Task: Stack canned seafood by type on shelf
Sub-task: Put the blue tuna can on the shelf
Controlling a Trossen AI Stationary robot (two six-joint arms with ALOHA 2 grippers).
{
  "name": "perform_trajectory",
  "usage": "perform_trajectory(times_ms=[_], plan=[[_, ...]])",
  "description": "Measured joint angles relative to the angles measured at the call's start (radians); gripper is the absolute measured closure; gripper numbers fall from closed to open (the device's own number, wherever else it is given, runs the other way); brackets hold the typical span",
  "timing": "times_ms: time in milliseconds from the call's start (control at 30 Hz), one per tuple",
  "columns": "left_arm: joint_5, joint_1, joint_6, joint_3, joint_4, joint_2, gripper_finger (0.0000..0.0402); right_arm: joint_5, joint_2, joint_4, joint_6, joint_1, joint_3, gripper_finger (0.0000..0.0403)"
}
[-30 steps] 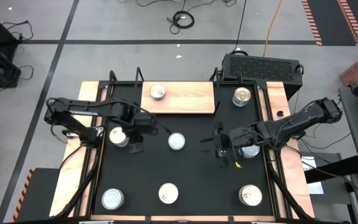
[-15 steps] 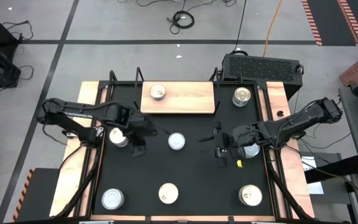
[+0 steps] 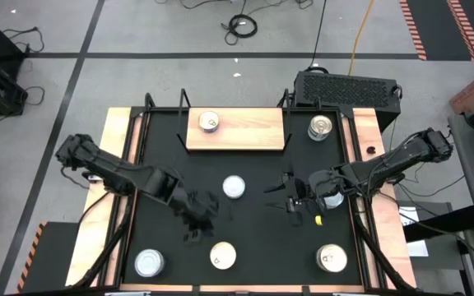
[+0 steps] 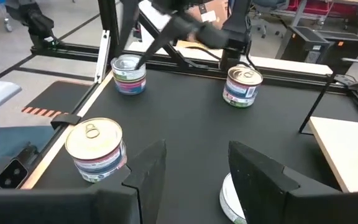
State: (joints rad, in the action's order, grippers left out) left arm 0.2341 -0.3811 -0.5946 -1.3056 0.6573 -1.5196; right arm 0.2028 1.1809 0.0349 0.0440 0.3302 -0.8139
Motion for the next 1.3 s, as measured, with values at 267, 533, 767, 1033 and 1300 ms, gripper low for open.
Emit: perform_trajectory(times_ms=[267,533,767,1033,1300], plan=[[-0.069,-0.041,0.080,0.000,-0.005,-0.115,0.0276,0.005,0.000,0.007,-0.034,-0.001,0.000,0.0234],[-0.036,-0.039,0.113,0.000,-0.086,-0.219,0.0276,0.006,0.000,0.007,-0.104,-0.001,0.000,0.0234],[-0.034,-0.038,0.144,0.000,-0.107,-0.226,0.0276,0.006,0.000,0.006,-0.120,-0.001,0.000,0.0234],[-0.053,-0.035,0.167,0.000,-0.117,-0.231,0.0276,0.005,0.000,0.006,-0.120,-0.001,0.000,0.0234],[-0.124,-0.032,0.172,0.000,-0.136,-0.232,0.0276,0.005,0.000,0.005,-0.117,-0.001,0.000,0.0234]])
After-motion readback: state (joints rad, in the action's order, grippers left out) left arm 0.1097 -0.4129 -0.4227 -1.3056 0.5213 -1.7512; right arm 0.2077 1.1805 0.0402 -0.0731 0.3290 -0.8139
